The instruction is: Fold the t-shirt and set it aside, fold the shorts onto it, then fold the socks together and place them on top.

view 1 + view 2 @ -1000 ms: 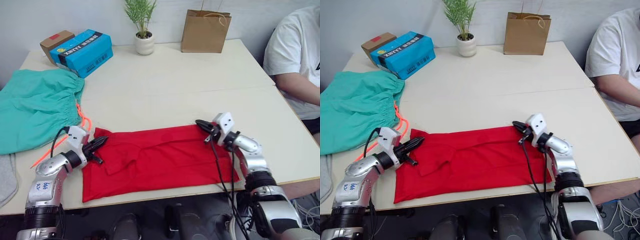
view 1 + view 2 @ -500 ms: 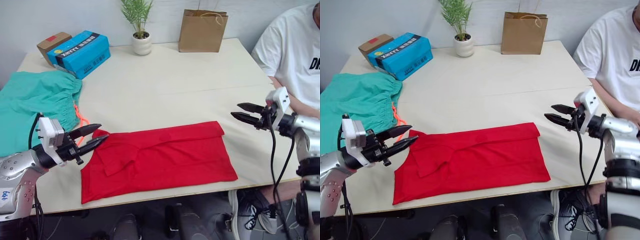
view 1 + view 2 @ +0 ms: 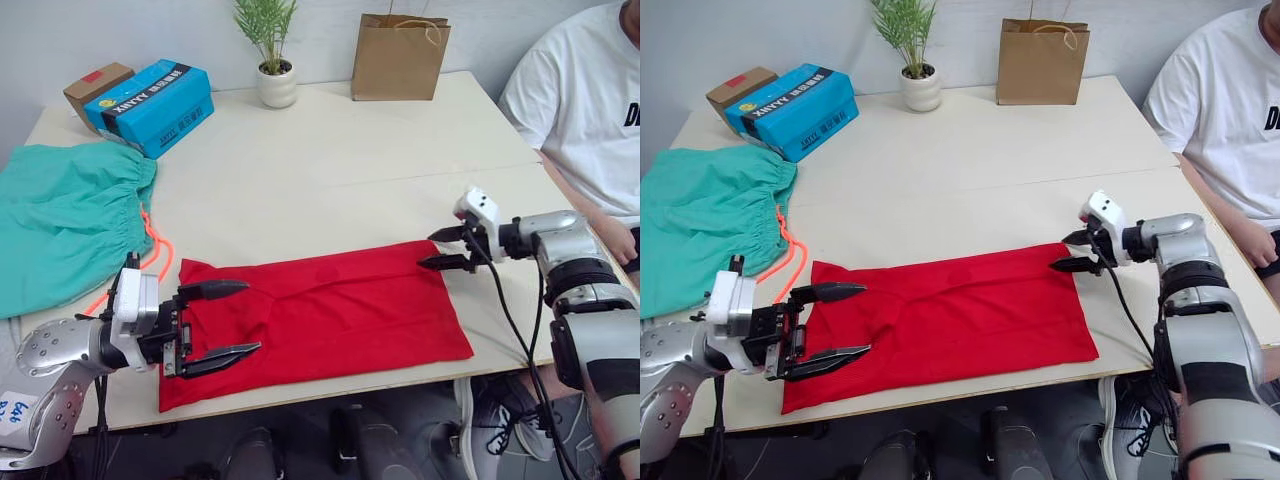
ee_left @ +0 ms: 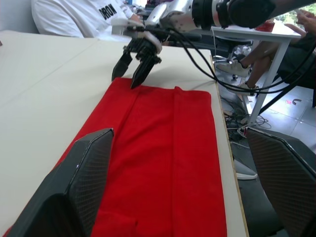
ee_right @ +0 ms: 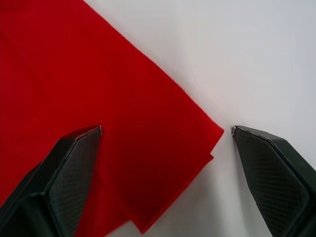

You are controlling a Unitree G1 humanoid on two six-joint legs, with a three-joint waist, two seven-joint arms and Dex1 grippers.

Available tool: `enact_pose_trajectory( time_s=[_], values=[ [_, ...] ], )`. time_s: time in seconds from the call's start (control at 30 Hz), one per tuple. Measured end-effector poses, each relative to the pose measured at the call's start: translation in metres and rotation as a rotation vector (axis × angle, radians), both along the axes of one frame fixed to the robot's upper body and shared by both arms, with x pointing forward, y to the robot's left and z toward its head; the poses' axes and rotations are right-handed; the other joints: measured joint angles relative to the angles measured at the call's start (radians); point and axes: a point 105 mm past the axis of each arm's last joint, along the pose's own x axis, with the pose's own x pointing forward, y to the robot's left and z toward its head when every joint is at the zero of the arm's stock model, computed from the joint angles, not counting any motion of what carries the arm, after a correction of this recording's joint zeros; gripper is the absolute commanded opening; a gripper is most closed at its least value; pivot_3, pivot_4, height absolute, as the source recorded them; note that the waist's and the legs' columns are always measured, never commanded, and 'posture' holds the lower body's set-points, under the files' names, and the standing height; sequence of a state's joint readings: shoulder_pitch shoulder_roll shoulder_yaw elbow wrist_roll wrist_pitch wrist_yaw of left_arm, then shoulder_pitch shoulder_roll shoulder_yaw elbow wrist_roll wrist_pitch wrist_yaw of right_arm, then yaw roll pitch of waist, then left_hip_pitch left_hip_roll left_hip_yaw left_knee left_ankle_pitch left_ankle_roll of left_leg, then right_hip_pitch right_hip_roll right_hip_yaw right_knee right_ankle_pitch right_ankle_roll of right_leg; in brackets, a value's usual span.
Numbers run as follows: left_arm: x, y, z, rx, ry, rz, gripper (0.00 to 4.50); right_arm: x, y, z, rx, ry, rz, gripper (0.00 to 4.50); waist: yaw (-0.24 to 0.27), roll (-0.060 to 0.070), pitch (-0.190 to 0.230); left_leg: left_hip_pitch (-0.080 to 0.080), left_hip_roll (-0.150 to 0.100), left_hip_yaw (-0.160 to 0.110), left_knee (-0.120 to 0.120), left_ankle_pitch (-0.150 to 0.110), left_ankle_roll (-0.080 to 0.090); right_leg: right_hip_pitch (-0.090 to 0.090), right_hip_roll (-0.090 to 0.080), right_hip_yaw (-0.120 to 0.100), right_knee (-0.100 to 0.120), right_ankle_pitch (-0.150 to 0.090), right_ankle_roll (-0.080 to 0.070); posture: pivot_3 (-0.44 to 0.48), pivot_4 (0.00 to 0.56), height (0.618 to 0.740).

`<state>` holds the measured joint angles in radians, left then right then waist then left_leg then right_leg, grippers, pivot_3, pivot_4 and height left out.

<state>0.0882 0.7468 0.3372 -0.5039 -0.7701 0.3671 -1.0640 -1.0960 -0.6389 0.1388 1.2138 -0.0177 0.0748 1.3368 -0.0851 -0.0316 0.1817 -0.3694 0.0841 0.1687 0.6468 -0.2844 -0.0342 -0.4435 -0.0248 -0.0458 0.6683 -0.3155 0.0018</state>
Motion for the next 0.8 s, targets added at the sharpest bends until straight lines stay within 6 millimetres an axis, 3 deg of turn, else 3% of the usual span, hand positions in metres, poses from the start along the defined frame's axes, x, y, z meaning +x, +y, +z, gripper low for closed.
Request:
enact_pose_trajectory(
  time_s=[0.13, 0.33, 0.47, 0.6, 0.8],
  values=[
    [-0.001, 0.002, -0.005, 0.001, 0.023, 0.020, 4.50, 0.001, 0.005, 0.000, 0.008, 0.025, 0.001, 3.39, -0.002, 0.000, 0.000, 0.000, 0.000, 0.000, 0.000, 0.000, 0.000, 0.000, 0.000, 0.000, 0.000, 0.000, 0.000, 0.000, 0.150, 0.740],
    [0.000, 0.004, -0.008, 0.010, 0.020, 0.039, 4.50, -0.006, 0.007, -0.004, 0.003, 0.100, 0.046, 1.31, 0.001, 0.000, 0.000, 0.000, 0.000, 0.000, 0.000, 0.000, 0.000, 0.000, 0.000, 0.000, 0.000, 0.000, 0.000, 0.000, 0.150, 0.740],
    [0.005, 0.004, -0.006, 0.033, -0.023, 0.042, 4.50, 0.000, 0.006, -0.001, -0.060, 0.009, 0.054, 0.01, 0.000, 0.001, 0.000, 0.000, 0.000, 0.000, 0.000, 0.000, 0.000, 0.000, 0.000, 0.000, 0.000, 0.000, 0.000, 0.000, 0.150, 0.740],
    [0.011, 0.000, -0.005, 0.023, -0.057, 0.047, 4.50, 0.008, 0.004, 0.002, -0.134, -0.099, 0.042, 0.01, 0.000, 0.001, 0.000, 0.000, 0.000, 0.000, 0.000, 0.000, 0.000, 0.000, 0.000, 0.000, 0.000, 0.000, 0.000, 0.000, 0.150, 0.740],
    [0.023, -0.005, 0.002, -0.005, -0.113, 0.085, 4.50, 0.035, -0.005, 0.017, -0.279, -0.309, -0.116, 0.01, -0.002, 0.001, 0.000, 0.000, 0.000, 0.000, 0.000, 0.000, 0.000, 0.000, 0.000, 0.000, 0.000, 0.000, 0.000, 0.000, 0.150, 0.740]
  ],
)
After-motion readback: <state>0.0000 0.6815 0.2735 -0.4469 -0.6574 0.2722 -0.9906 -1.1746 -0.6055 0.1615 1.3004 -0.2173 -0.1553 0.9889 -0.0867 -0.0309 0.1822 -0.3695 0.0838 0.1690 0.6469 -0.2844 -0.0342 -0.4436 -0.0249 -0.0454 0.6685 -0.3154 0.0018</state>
